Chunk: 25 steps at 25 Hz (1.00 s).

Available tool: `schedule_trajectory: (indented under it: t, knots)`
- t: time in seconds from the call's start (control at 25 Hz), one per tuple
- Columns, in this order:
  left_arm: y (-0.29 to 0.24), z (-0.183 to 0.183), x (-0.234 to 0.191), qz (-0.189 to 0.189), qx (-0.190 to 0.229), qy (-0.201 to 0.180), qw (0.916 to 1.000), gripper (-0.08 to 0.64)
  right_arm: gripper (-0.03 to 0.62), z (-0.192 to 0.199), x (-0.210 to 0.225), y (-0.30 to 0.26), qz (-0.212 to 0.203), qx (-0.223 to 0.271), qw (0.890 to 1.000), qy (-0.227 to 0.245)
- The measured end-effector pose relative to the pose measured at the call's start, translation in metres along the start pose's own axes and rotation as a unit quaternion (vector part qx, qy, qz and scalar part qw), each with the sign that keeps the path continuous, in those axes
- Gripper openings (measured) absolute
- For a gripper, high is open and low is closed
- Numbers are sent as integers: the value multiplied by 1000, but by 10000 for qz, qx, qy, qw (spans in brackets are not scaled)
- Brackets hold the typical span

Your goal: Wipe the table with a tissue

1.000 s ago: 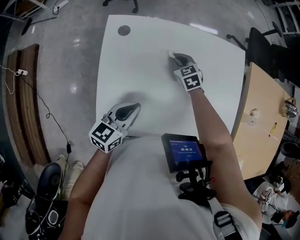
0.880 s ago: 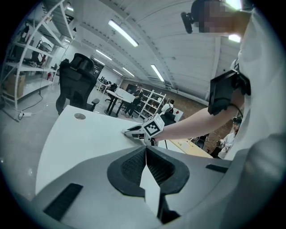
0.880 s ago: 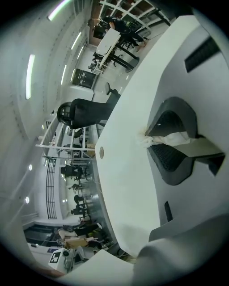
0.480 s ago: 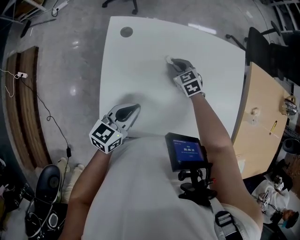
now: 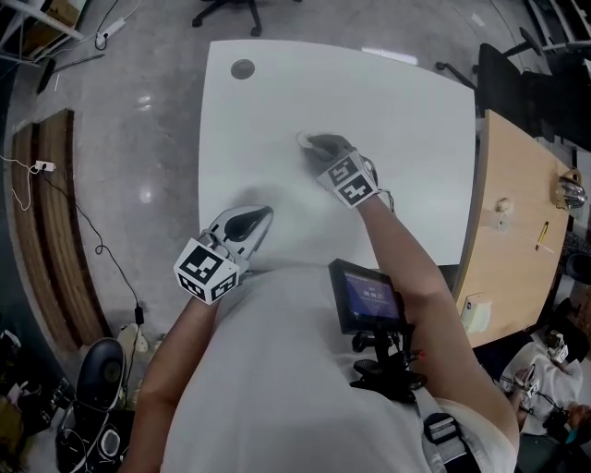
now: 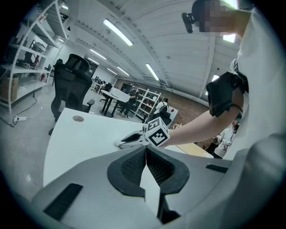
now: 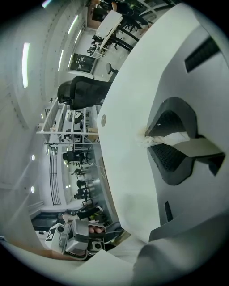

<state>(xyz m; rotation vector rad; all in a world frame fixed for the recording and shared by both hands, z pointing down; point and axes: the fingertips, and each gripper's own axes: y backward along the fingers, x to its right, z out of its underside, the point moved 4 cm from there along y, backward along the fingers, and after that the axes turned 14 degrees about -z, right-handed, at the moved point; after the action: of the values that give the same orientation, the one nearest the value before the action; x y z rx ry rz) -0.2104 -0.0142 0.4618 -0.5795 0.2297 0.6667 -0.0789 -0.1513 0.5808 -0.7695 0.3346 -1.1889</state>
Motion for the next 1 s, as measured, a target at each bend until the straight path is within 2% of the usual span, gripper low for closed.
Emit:
schedule_trajectory:
  t: [0.16,0.32,0.44,0.52,0.6,0.76,1.0]
  knots:
    - [5,-14,-22,-3,99,-90,9999,6,55,-31,4,-17,-9,22,9998,205]
    - [6,-9,-13,195,-23,-142,9997,6,55,-13,-13,-14,-161,-138,9995,-252]
    - [5,-11,-11,178,36,-179,9997,6,55,-12,-31,-11,-801,-102,9959,-398]
    - [3,-11,-9,122,58,-191,9997,6,55,-19,-45,-5,-1237,136,9915,-379]
    - [0,-6,-2,94,33,-208,9997,6,55,-24,-54,9,-1401,539,9875,-471]
    - [-10,-2,18,29,57,-254,9997,6,55,-21,-59,42,-1468,1201,9782,-847]
    - [-18,0,47,-203,166,-30,9997,6,55,5,-61,83,-1504,1372,9729,-1098]
